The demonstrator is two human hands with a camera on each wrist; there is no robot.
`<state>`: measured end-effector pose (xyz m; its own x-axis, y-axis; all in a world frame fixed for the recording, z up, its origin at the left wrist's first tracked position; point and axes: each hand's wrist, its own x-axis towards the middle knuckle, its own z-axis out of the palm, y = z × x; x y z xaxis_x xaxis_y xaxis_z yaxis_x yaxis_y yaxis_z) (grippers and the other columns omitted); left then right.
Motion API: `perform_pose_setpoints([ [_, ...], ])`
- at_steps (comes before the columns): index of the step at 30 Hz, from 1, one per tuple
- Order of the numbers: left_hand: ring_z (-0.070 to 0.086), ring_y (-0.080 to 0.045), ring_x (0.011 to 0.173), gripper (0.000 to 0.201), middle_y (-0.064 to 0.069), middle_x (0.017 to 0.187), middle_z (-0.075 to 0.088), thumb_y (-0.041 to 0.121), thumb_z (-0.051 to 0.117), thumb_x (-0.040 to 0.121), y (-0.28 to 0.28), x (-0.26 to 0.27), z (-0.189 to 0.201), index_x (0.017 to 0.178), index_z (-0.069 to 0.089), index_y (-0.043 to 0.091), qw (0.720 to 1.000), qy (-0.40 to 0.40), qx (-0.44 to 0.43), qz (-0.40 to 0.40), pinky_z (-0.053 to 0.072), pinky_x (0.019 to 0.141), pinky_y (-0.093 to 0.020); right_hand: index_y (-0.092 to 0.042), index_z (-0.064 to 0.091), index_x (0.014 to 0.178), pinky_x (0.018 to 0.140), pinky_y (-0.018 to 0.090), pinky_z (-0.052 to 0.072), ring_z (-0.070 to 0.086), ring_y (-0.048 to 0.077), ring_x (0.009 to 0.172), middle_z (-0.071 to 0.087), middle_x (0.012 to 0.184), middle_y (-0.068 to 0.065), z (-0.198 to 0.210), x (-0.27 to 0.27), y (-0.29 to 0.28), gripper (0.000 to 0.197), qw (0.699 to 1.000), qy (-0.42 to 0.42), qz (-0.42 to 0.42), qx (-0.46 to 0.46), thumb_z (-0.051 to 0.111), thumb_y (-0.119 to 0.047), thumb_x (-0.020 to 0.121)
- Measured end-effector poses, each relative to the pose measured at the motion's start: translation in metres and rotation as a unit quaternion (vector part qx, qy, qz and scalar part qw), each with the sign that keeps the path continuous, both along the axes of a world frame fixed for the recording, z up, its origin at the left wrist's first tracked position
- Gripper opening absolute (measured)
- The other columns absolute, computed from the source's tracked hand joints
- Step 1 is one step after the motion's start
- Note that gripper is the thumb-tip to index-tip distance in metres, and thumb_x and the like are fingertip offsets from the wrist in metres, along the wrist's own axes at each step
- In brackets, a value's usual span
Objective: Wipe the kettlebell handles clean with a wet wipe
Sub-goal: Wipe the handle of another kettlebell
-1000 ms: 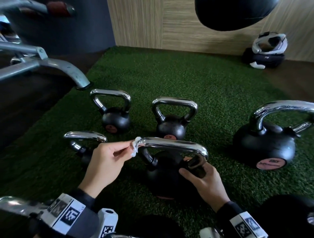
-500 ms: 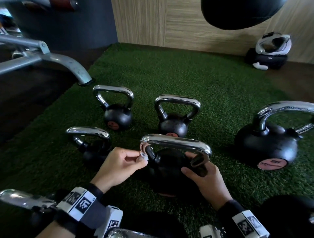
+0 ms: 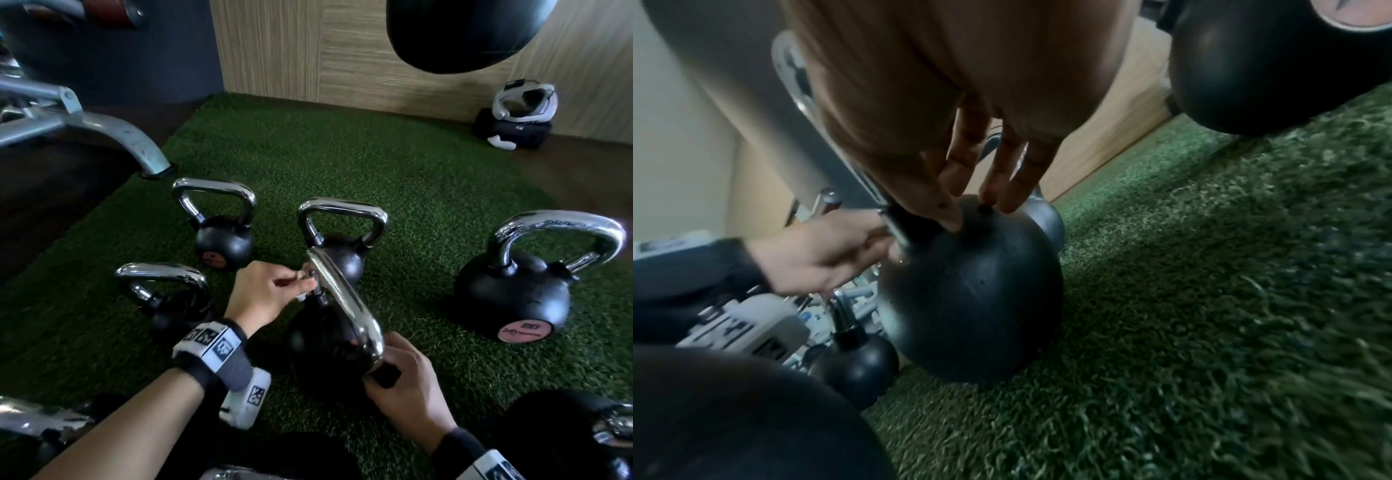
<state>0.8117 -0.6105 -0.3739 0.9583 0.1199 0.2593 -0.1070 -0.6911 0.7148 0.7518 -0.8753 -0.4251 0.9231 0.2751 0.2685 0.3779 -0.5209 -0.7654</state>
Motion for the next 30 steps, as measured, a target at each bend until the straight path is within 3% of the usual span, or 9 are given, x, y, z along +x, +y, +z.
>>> perform_pose_setpoints([
  [5, 0.069, 0.006, 0.065, 0.017, 0.018, 0.066, 0.074, 0.044, 0.078, 0.082, -0.021, 0.015, -0.002, 0.081, 0.083, 0.027, 1.000, -0.014, -0.001, -0.011, 0.056, 0.068, -0.024, -0.049, 0.072, 0.096, 0.082, 0.019, 0.048, 0.060, 0.006, 0.095, 0.061, 0.095, -0.016, 0.003, 0.018, 0.008, 0.049, 0.995, -0.053, 0.059, -0.052, 0.068, -0.007, 0.071],
  [8, 0.067, 0.011, 0.065, 0.014, 0.019, 0.068, 0.075, 0.039, 0.075, 0.088, -0.016, 0.013, -0.006, 0.084, 0.084, 0.028, 0.995, 0.065, -0.068, -0.036, 0.052, 0.067, -0.013, -0.053, 0.068, 0.110, 0.102, 0.025, 0.048, 0.057, -0.001, 0.116, 0.058, 0.124, -0.020, 0.008, 0.038, 0.015, 0.036, 0.999, 0.010, 0.018, -0.044, 0.074, -0.039, 0.078],
  [10, 0.074, 0.003, 0.081, 0.022, 0.015, 0.081, 0.079, 0.044, 0.075, 0.085, -0.010, 0.013, -0.015, 0.095, 0.084, 0.027, 0.989, 0.081, -0.111, -0.055, 0.059, 0.084, -0.025, -0.038, 0.051, 0.145, 0.115, 0.026, 0.038, 0.046, -0.001, 0.133, 0.048, 0.145, -0.019, 0.007, 0.047, 0.021, 0.081, 0.995, 0.083, 0.029, -0.050, 0.063, -0.068, 0.071],
  [12, 0.077, -0.007, 0.084, 0.023, 0.008, 0.084, 0.080, 0.039, 0.078, 0.084, -0.008, 0.014, -0.020, 0.101, 0.083, 0.023, 0.986, 0.077, -0.135, -0.054, 0.062, 0.089, -0.038, -0.031, 0.037, 0.156, 0.122, 0.030, 0.031, 0.038, 0.001, 0.142, 0.039, 0.156, -0.016, 0.001, 0.052, 0.028, 0.104, 0.985, 0.162, 0.050, -0.040, 0.056, -0.078, 0.066],
  [17, 0.079, -0.019, 0.085, 0.015, -0.001, 0.089, 0.081, 0.017, 0.081, 0.085, -0.011, 0.031, -0.001, 0.100, 0.083, 0.018, 0.978, 0.101, -0.172, -0.060, 0.062, 0.089, -0.046, -0.031, 0.039, 0.153, 0.124, 0.031, 0.028, 0.038, 0.000, 0.142, 0.042, 0.155, -0.015, -0.014, 0.050, 0.033, 0.076, 0.981, 0.182, 0.042, 0.045, 0.072, -0.051, 0.087],
  [20, 0.079, -0.021, 0.089, 0.032, -0.002, 0.092, 0.081, 0.035, 0.085, 0.074, -0.011, 0.032, 0.000, 0.099, 0.083, 0.016, 0.967, 0.058, -0.245, -0.036, 0.061, 0.091, -0.046, -0.033, 0.040, 0.151, 0.122, 0.025, 0.028, 0.039, -0.003, 0.140, 0.043, 0.150, -0.019, -0.020, 0.050, 0.033, 0.066, 0.982, 0.177, 0.036, 0.053, 0.073, -0.031, 0.094],
  [22, 0.078, -0.020, 0.092, 0.034, -0.002, 0.094, 0.081, 0.039, 0.085, 0.072, -0.015, 0.029, -0.001, 0.099, 0.083, 0.018, 0.964, 0.039, -0.261, -0.030, 0.060, 0.091, -0.042, -0.035, 0.041, 0.150, 0.122, 0.027, 0.030, 0.039, -0.005, 0.140, 0.043, 0.151, -0.019, -0.025, 0.051, 0.033, 0.065, 0.982, 0.174, 0.035, 0.066, 0.072, -0.033, 0.093],
  [25, 0.076, -0.019, 0.103, 0.016, -0.004, 0.104, 0.080, 0.010, 0.079, 0.088, -0.016, 0.035, 0.003, 0.104, 0.081, 0.014, 0.944, 0.095, -0.311, -0.047, 0.062, 0.089, -0.035, -0.041, 0.040, 0.147, 0.116, 0.019, 0.031, 0.039, -0.013, 0.134, 0.043, 0.149, -0.021, -0.026, 0.051, 0.033, 0.061, 0.981, 0.178, 0.036, 0.064, 0.070, -0.036, 0.094],
  [30, 0.077, -0.016, 0.093, 0.023, -0.011, 0.102, 0.079, -0.005, 0.072, 0.087, -0.020, 0.023, 0.027, 0.107, 0.076, 0.004, 0.911, 0.080, -0.401, -0.062, 0.062, 0.080, -0.022, -0.040, 0.044, 0.148, 0.120, 0.032, 0.035, 0.042, -0.006, 0.136, 0.048, 0.148, -0.019, -0.029, 0.049, 0.034, 0.070, 0.980, 0.171, 0.034, 0.093, 0.070, -0.055, 0.085],
])
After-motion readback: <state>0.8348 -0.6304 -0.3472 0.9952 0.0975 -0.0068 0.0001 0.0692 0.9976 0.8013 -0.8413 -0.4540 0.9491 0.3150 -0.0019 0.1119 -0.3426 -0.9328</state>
